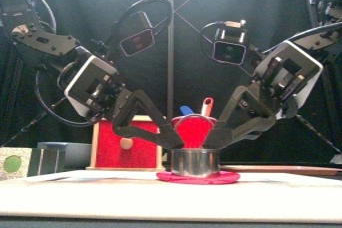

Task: Get the cutter from the drawer then cut the dough then place the extra dough in the bowl
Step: Cut the dough

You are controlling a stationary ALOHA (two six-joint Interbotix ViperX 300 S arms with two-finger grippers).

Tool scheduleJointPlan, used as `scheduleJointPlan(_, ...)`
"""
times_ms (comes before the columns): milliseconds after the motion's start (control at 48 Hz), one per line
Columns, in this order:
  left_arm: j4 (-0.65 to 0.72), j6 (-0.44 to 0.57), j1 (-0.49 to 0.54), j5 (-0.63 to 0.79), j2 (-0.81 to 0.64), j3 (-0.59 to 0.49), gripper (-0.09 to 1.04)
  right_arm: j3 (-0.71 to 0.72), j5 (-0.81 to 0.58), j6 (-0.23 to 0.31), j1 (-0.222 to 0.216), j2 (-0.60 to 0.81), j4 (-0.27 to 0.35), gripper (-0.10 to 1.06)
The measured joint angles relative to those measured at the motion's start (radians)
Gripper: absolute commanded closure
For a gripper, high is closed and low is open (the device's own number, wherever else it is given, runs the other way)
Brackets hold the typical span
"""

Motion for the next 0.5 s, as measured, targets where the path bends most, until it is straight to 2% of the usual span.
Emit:
scheduleJointPlan(229, 0.011, 0.002, -0.003, 0.009, -0.025, 0.000, 0.35, -0.017, 0.025, -0.002, 0.005, -0.012, -0.025, 0.48)
scheduleJointPlan(500, 0.017, 0.009, -0.003, 0.009, -0.026, -0.003, 0.25, -0.023, 0.031, 0.005, 0.005, -0.012, -0.041, 0.30)
